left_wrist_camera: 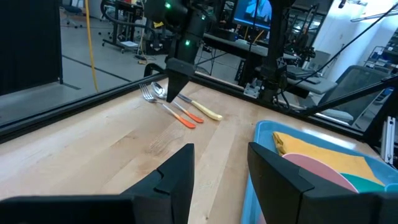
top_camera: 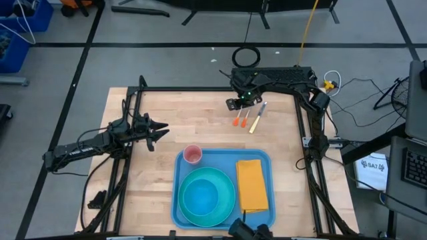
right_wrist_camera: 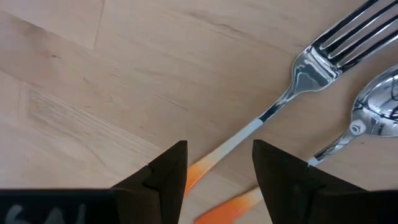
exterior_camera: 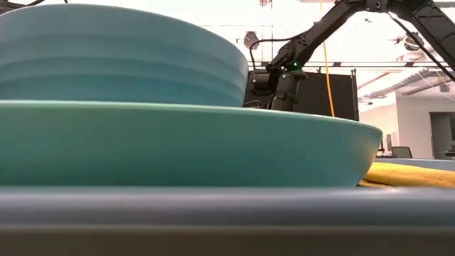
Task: Set up tray
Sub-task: Put the orange fork on the yellow napkin
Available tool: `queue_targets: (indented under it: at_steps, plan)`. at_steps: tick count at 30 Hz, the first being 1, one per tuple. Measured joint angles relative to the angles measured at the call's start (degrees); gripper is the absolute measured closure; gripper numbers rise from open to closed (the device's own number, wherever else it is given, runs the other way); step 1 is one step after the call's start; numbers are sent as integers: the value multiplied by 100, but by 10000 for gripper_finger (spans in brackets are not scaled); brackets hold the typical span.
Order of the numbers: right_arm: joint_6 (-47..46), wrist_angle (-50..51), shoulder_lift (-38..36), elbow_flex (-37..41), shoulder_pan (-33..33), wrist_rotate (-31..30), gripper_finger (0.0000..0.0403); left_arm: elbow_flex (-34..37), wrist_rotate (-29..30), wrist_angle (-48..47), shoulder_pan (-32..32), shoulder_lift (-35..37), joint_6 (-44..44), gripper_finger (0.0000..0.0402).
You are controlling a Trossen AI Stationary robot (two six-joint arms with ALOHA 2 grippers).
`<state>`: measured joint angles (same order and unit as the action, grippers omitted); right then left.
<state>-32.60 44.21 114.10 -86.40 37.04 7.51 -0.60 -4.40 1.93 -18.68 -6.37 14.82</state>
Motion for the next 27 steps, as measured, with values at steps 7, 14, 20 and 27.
queue_targets:
  at_steps: [7,14,20,27]
  plan:
    - [-134,-238,0,263,54,4,232,0,0,-2,1,0,-1,249]
    - [-218,-556,0,452,92,4,232,0,0,-1,0,0,0,249]
    - [-275,-997,-4,644,92,22,232,0,0,0,1,1,-1,249]
    - [-277,-1033,-19,852,114,10,232,0,0,-2,2,2,1,249]
